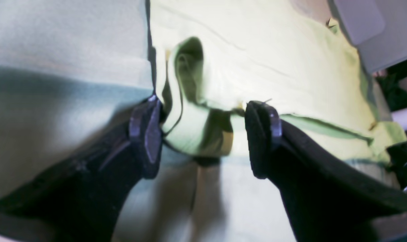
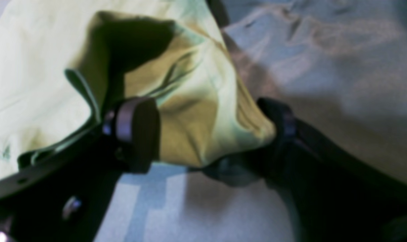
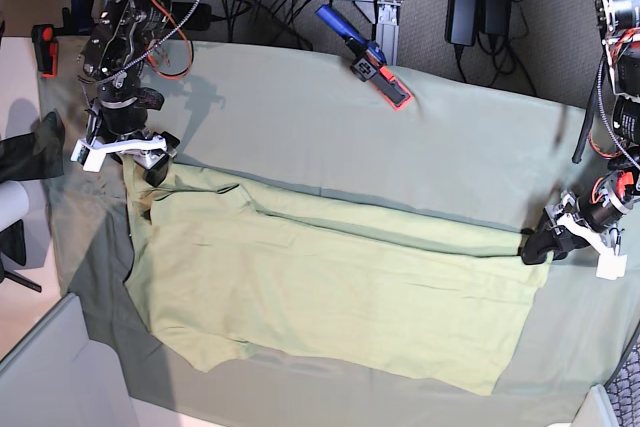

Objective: Fold the T-shirt properly
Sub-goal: 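Release the folded edge and regrasp the shirt's folded edge with both grippers, then pull the held edge away from the shirt body to flatten it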

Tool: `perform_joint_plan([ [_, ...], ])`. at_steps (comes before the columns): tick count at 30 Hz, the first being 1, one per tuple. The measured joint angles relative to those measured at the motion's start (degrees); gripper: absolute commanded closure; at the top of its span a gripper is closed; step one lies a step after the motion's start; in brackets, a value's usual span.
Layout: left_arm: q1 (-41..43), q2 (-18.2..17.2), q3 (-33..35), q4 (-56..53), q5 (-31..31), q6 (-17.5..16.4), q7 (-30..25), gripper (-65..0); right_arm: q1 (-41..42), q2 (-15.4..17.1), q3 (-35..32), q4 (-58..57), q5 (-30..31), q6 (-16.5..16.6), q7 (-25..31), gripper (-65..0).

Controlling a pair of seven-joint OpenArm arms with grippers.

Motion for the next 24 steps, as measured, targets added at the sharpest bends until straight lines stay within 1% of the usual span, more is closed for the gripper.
perform_joint_plan([
  [5, -0.70, 1.20, 0.22, -0.85, 0.31, -0.02, 0.07, -40.1, 0.00, -0.02, 0.00, 0.00, 0.00, 0.00, 0.02, -44.4],
  [6, -0.70, 1.36, 0.22, -0.85, 0.37, -0.04, 0.04, -37.2, 0.00, -0.02, 0.00, 0.00, 0.00, 0.00, 0.00, -44.2],
  [7, -0.72, 1.38, 0.22, -0.85, 0.50, -0.02, 0.04, -31.4, 0.00, -0.02, 0.00, 0.00, 0.00, 0.00, 0.02, -42.5],
  [8, -0.70, 1.40, 0.24, -0.94, 0.90, -0.02, 0.33, -23.7, 0.00, -0.02, 0.00, 0.00, 0.00, 0.00, 0.00, -37.7],
  [9, -0.68, 1.57, 0.26, -0.98, 1.38, -0.02, 0.24, -16.5, 0.00, -0.02, 0.00, 0.00, -0.02, 0.02, -0.22, -30.0],
  [10, -0.70, 1.53, 0.28, -0.98, 2.29, -0.04, 0.35, -11.2, 0.00, -0.02, 0.00, 0.00, 0.07, 0.04, -0.68, -20.6],
  [12, -0.70, 1.53, 0.28, -0.98, 2.38, -0.04, 0.48, -4.0, -0.15, -0.07, -0.02, -0.02, 0.59, 0.17, -1.18, 0.0],
  [13, -0.70, 1.53, 0.31, -0.98, 2.38, -0.04, 0.50, -1.1, -0.15, -0.17, -0.02, -0.07, 1.18, 0.17, -1.14, 0.0],
  [14, -0.70, 1.51, 0.33, -0.96, 1.73, -0.04, 0.83, 0.0, -0.15, -0.17, -0.02, -0.07, 1.60, 0.17, -1.09, 0.0],
  [17, -0.68, 1.03, 0.33, -0.79, -2.19, -0.04, 3.41, 0.0, -0.15, -0.17, 0.00, -0.07, 2.97, 0.17, -1.31, 0.0],
  [19, -0.61, 0.52, 0.59, 0.15, -3.63, -0.02, 6.62, 0.0, -0.17, -0.17, 0.00, 0.31, 3.15, 0.17, -2.23, 0.0],
  [21, -0.11, -0.28, 0.90, 1.86, -4.85, 0.02, 9.07, 0.0, -0.20, -0.17, 0.02, 1.84, 3.58, 0.20, -5.35, 0.0],
  [24, 0.94, -2.99, 1.01, 5.64, -8.00, 0.04, 11.58, 0.0, -0.66, -0.35, 0.28, 5.38, 4.63, 0.39, -10.23, 0.0],
])
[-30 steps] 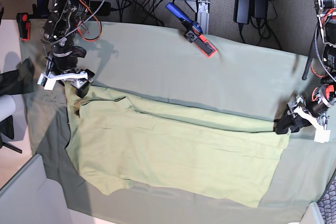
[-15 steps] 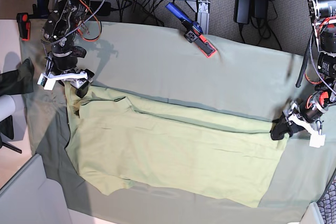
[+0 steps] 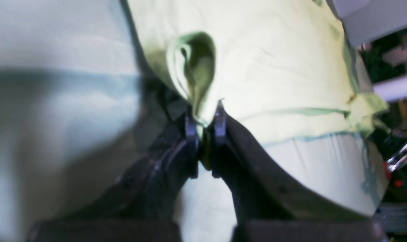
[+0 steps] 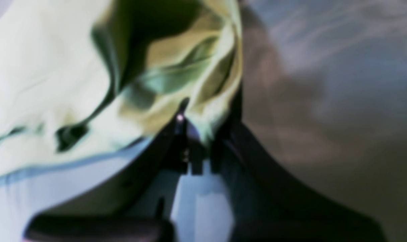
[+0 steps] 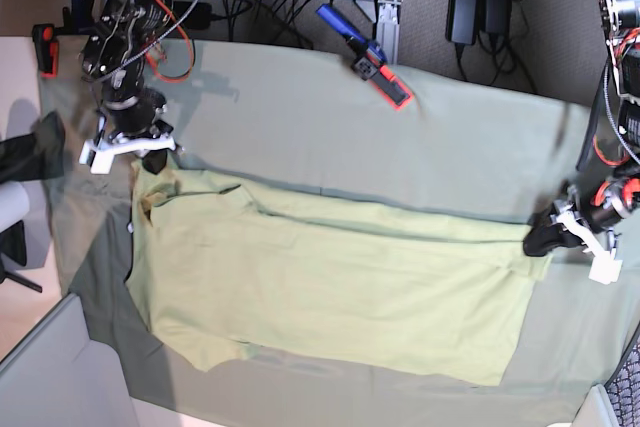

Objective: Fold the T-shirt properly
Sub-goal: 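Pull the held edge away from the shirt body to flatten it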

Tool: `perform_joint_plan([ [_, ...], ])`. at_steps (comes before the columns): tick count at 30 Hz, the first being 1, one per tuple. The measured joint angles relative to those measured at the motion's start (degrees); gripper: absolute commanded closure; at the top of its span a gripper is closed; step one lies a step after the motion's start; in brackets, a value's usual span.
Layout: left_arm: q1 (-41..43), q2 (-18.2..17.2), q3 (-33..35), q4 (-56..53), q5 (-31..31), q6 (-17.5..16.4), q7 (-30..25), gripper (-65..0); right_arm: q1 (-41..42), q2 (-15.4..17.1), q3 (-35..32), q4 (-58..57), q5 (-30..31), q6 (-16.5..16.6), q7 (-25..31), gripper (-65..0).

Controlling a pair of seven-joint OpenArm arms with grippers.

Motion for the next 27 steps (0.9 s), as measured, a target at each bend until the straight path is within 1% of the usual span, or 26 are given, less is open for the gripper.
perform_joint_plan([
  [2, 0.68, -1.88, -0.09, 1.92, -0.13, 0.07, -0.13, 0.0, -0.13, 0.02, 0.17, 1.86, 0.17, 0.07, -2.45, 0.0],
  [4, 1.49, -2.99, -0.11, 2.32, -0.17, 0.15, -0.48, 0.0, -0.79, 0.52, 0.31, 3.08, 1.01, 0.15, -2.38, 0.0],
  [7, 3.15, -3.61, 0.00, 2.32, -0.22, 0.09, 0.07, 0.0, -1.77, 1.42, 1.11, 3.32, 1.25, 0.22, -2.43, 0.0],
  [10, 4.48, -4.44, 0.02, 2.32, -0.94, 0.02, -0.02, 0.0, -3.19, 1.42, 1.92, 3.37, 2.34, 0.26, -2.67, 0.0],
  [13, 5.86, -5.16, 0.00, 2.34, -3.45, 0.13, 1.01, 0.0, -5.53, 1.22, 2.80, 4.09, 5.31, 0.46, -2.89, 0.0],
  [16, 7.78, -5.62, 0.02, 3.48, -4.83, 0.07, 2.27, 0.0, -7.56, 1.29, 4.31, 5.97, 5.75, 0.57, -3.50, 0.0],
  [23, 15.21, -9.38, 0.13, 13.99, -5.22, -0.07, 2.56, 0.0, -13.11, 1.40, 8.20, 10.99, 9.14, 0.85, -4.79, 0.0],
  [27, 18.62, -10.36, 0.11, 19.19, -5.31, -0.07, 2.43, 0.0, -14.88, 1.42, 8.83, 11.50, 9.57, 0.87, -4.79, 0.0],
])
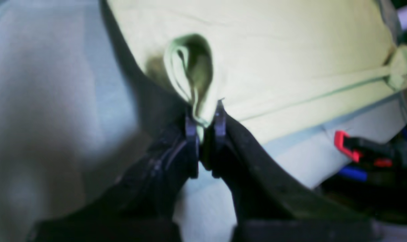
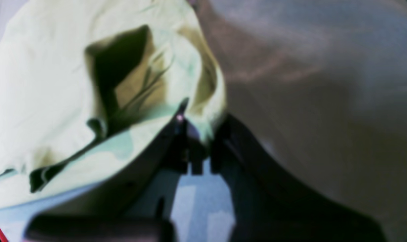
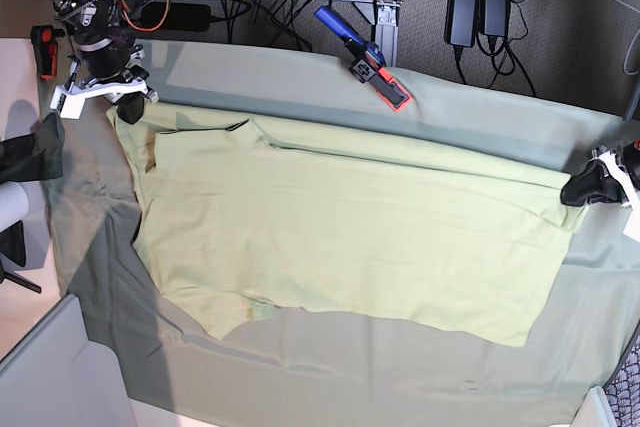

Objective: Fold the T-shirt properly
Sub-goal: 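Pull the held edge away from the shirt body to flatten it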

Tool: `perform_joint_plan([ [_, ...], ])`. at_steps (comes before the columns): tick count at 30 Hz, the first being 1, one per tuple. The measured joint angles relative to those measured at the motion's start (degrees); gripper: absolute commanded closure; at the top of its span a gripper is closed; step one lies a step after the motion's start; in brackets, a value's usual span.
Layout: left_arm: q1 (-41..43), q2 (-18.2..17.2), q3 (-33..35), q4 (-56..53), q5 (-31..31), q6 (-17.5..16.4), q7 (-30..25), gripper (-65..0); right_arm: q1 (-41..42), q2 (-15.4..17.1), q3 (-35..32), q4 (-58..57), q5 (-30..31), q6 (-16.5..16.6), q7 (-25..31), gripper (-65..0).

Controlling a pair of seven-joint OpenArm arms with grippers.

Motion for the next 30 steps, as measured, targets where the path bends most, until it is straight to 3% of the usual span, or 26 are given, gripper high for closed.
perform_joint_plan([
  [7, 4.42, 0.13, -3.54, 1.46, -0.13, -0.04, 0.26, 0.0, -1.27, -0.13, 2.69, 0.00, 2.84, 0.81, -2.19, 0.0],
  [13, 8.41, 0.11, -7.74, 1.62, -5.14, -0.15, 2.21, 0.0, -1.70, -0.13, 6.14, 0.04, 5.60, 1.25, -4.52, 0.0],
  [23, 11.02, 0.11, -8.00, 1.70, -6.73, -0.15, 2.43, 0.0, -4.87, -0.13, 6.75, 0.04, 6.86, 1.79, -4.70, 0.0],
  [30, 11.04, 0.09, -8.04, 1.68, -7.72, -0.09, 3.65, -19.3, -5.40, -0.15, 6.82, 0.04, 6.54, 1.95, -4.66, 0.0],
])
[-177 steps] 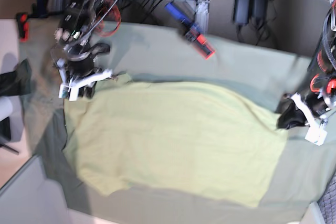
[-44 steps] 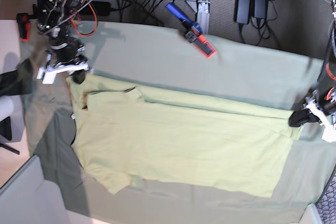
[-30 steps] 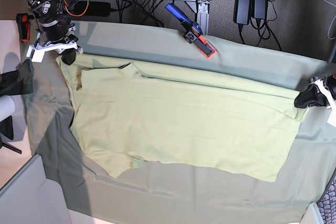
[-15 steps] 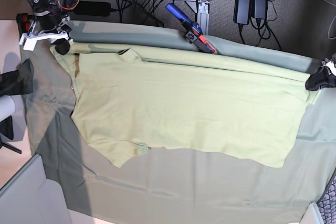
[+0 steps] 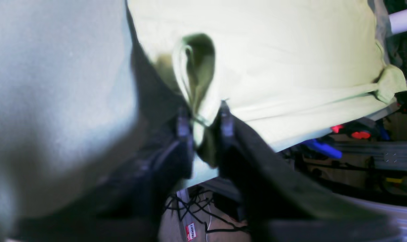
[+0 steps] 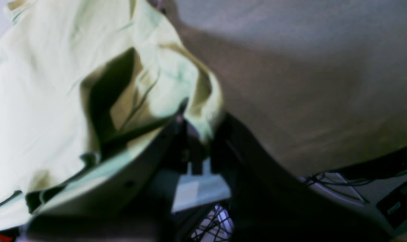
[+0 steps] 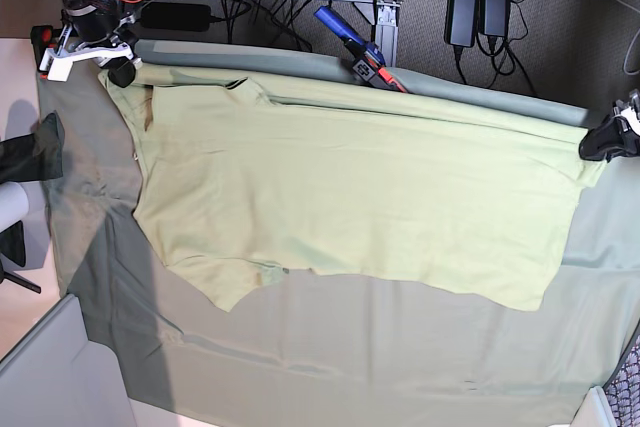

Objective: Fold the T-shirt properly
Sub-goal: 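Pull the held edge away from the shirt body to flatten it, then grasp the opposite shirt edge with both grippers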

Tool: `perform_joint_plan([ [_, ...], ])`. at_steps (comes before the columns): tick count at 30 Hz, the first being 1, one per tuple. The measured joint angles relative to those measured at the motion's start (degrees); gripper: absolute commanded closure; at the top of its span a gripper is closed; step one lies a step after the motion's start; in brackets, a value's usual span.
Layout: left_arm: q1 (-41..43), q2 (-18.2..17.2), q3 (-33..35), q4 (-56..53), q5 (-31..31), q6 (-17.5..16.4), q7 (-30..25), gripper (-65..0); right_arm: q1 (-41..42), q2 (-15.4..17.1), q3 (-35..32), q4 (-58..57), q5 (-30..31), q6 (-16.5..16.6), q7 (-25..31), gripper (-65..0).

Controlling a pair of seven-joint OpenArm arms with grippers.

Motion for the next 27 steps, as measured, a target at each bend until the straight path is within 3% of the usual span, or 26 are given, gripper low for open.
perform_joint_plan([
  [5, 0.00, -0.13, -0.11, 0.00, 0.09, 0.11, -0.15, -30.2, -0.02, 0.02, 0.15, 0.00, -3.43, -0.02, 0.44, -1.2],
  [8, 0.00, -0.13, -0.11, 0.00, 0.96, 0.09, -0.17, -30.3, 0.02, 0.02, 0.26, 0.00, -4.00, -0.02, 0.68, -27.6],
  [10, 0.00, -0.13, -0.11, 0.00, 1.11, 0.11, -0.20, -30.3, 0.00, 0.04, 0.26, 0.02, -4.07, -0.02, 0.68, -36.2],
  [15, -0.04, -0.11, -0.66, 0.00, 1.14, 0.09, -0.20, -30.3, 0.02, 0.02, 1.07, 0.02, -5.33, -0.02, 0.66, -36.5],
  [22, -0.17, -0.13, -7.58, 4.04, 1.40, 0.11, -0.28, -30.2, 0.13, 1.09, 9.77, 0.00, -4.61, -0.02, 0.70, -36.5],
  [27, -0.83, -0.13, -8.15, 9.88, 7.91, 0.11, -7.48, -30.2, 0.98, 4.70, 10.38, 0.00, -4.46, -0.02, 0.85, -36.5],
])
